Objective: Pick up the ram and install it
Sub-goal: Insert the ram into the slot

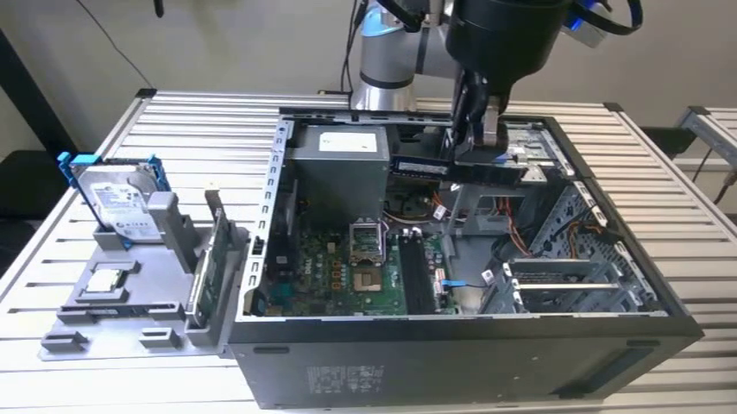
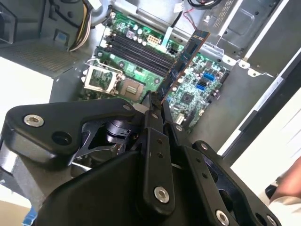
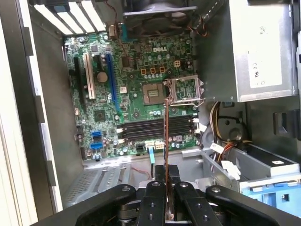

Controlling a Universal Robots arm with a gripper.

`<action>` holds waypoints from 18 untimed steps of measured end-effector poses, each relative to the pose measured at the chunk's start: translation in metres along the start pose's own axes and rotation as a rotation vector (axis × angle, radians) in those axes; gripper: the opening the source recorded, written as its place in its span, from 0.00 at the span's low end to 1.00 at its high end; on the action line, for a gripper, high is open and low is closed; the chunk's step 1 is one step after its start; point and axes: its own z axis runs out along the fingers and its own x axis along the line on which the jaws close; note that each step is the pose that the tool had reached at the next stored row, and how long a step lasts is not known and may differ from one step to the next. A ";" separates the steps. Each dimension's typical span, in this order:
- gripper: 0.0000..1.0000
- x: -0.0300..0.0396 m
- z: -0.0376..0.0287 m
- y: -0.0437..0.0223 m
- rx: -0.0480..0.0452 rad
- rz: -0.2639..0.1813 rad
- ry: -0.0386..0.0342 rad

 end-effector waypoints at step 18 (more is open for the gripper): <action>0.15 -0.0002 0.0013 0.0001 0.0153 0.219 0.0028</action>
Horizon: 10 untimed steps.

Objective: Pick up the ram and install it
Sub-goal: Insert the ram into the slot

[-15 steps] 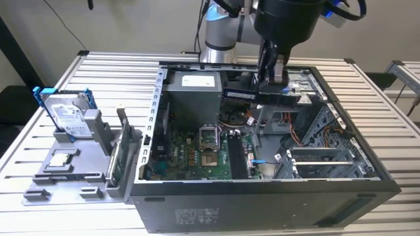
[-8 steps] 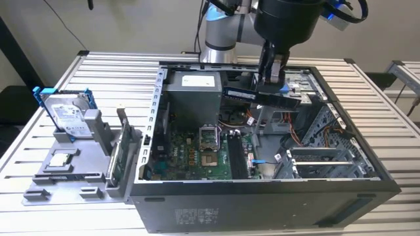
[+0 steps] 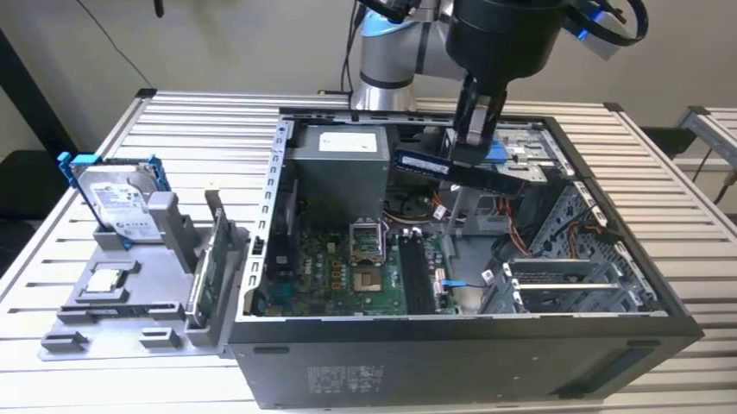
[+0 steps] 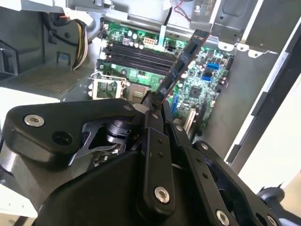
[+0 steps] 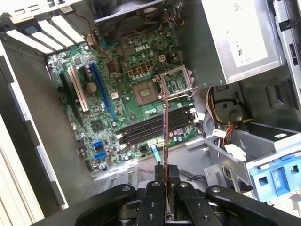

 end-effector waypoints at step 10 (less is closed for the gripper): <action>0.15 0.0000 0.0007 0.0000 0.0095 0.135 0.0018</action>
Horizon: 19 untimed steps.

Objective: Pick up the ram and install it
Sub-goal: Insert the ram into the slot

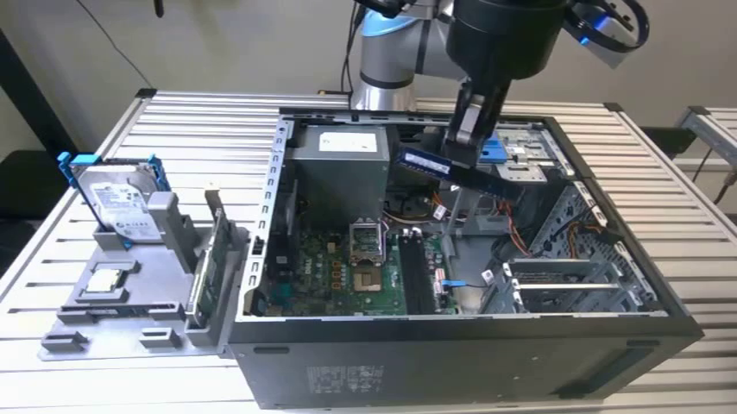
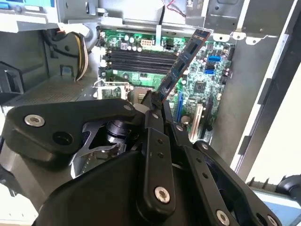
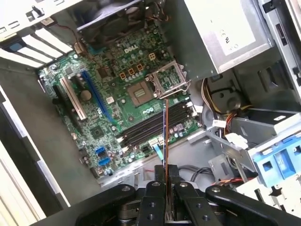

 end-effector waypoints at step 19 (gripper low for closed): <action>0.15 0.0001 0.0010 0.0000 0.0160 0.230 0.0030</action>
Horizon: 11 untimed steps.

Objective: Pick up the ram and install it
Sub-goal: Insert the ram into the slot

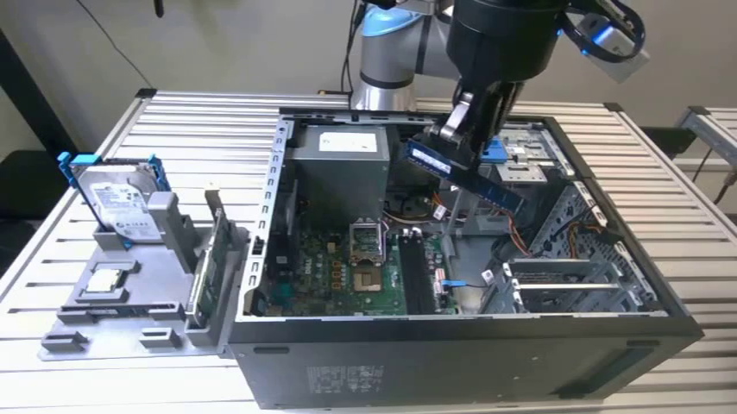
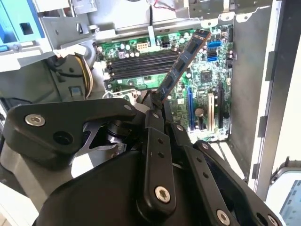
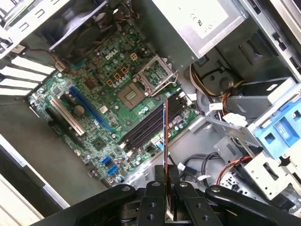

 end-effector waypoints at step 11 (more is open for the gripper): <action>0.15 0.0001 0.0006 0.0000 0.0076 0.109 0.0014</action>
